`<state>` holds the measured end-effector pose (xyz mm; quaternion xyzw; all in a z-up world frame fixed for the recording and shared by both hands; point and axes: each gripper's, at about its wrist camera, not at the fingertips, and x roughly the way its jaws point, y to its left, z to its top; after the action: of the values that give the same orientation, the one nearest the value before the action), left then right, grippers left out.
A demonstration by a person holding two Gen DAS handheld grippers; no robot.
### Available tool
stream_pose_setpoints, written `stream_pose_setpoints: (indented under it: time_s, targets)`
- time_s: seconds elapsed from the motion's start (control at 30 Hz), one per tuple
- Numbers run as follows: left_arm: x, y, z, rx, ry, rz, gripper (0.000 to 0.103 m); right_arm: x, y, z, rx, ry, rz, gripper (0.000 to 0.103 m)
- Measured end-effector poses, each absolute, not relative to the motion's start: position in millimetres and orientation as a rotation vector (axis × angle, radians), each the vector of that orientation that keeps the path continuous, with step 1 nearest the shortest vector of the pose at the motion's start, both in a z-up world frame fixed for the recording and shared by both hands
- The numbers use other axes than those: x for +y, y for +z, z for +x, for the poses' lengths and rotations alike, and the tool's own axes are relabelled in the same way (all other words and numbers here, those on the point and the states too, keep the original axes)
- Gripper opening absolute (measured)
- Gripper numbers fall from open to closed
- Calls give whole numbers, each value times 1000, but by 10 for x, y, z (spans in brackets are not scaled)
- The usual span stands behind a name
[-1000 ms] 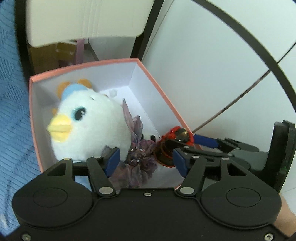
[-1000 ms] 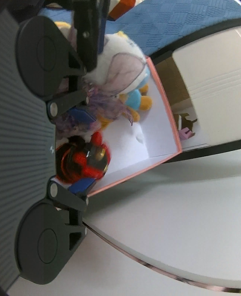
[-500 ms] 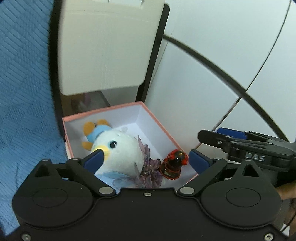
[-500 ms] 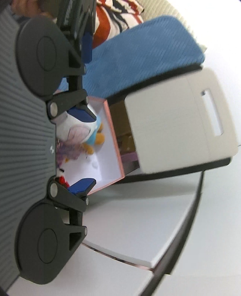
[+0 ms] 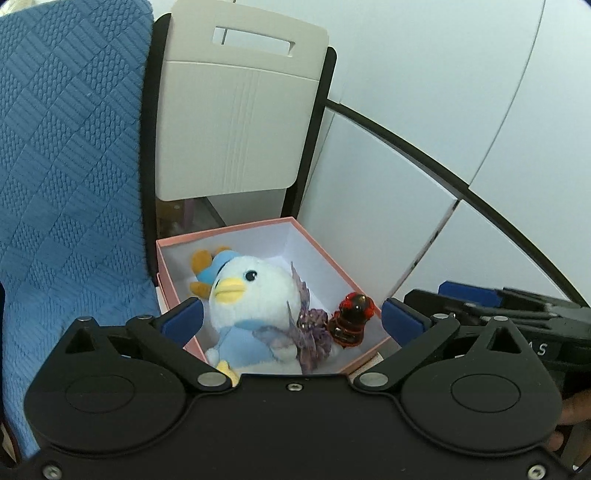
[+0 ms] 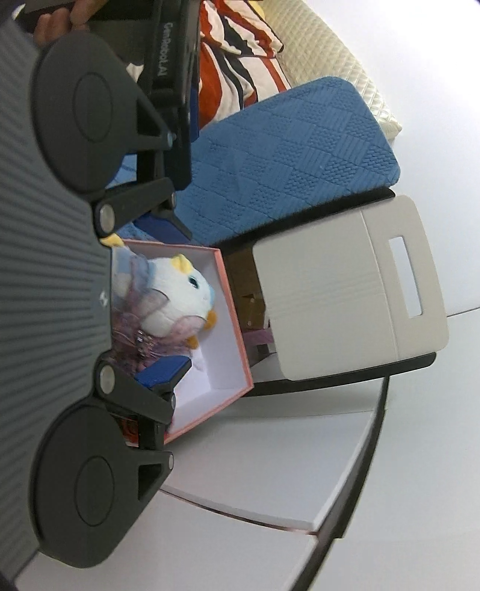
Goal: Organize objects
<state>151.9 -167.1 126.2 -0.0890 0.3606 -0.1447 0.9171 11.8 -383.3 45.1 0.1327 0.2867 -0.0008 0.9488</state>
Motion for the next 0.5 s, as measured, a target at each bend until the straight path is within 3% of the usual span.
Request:
stream_pose_setpoints:
  time_s: [0.5]
  targets:
    - [-1602, 911, 1145, 729, -246, -208, 103, -3624, 41, -166, 614, -48, 319, 69]
